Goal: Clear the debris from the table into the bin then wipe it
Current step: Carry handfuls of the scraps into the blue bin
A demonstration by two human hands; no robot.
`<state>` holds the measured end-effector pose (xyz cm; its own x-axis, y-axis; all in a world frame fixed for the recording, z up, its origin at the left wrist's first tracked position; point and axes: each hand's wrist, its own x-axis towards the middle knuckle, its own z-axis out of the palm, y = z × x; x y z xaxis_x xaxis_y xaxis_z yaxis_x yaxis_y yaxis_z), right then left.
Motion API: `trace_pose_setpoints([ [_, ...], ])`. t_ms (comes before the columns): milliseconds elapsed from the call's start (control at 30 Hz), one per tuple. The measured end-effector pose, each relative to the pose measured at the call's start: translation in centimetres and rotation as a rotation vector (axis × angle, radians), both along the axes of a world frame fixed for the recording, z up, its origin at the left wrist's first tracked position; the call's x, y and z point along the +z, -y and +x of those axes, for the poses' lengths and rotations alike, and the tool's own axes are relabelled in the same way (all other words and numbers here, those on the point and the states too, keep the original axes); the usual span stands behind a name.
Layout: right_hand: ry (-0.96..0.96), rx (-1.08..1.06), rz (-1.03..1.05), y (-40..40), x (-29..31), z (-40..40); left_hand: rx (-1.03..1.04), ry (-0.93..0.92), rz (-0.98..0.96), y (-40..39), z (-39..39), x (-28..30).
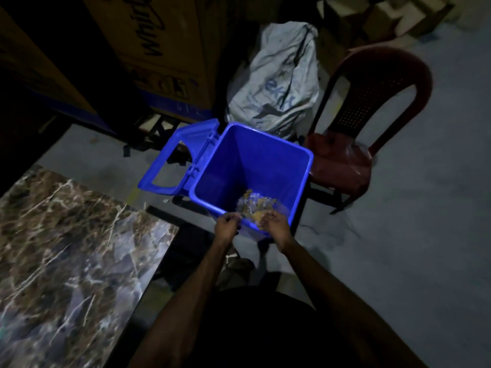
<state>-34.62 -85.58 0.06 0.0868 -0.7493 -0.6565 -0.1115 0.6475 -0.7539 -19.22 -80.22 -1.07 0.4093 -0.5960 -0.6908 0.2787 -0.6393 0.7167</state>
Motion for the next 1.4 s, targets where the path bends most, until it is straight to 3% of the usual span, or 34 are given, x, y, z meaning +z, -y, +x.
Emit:
trace_pose_setpoints([
  [133,0.073,-0.125,0.033,5.7,1.4,-0.3,0.04,0.0,-0.022,4.2,1.1,0.6],
  [300,0.024,-0.08,0.127,8.2,0.4,-0.2,0.111,-0.045,-0.006,4.6,1.5,-0.2],
  [667,-0.131,0.47,0.147,11.0,-1.4,0.7,0.695,-0.094,0.004,-1.3,-0.9,0.8],
  [767,-0.113,0.574,0.151,9.3,-2.1,0.5,0.882,-0.1,0.0,-4.4,-5.2,2.3],
  [933,-0.109,0.886,0.117,2.7,-2.4,-0.3,1.009,-0.086,0.043,-10.6,-12.1,3.3],
  [1133,-0.064,1.316,-0.114,-5.1,-1.2,-0.6,1.102,0.041,0.1,-17.9,-16.9,4.2],
  [1400,-0.022,1.607,-0.415,-14.6,1.2,-1.5,1.203,0.15,0.093,-28.1,-23.0,5.3],
])
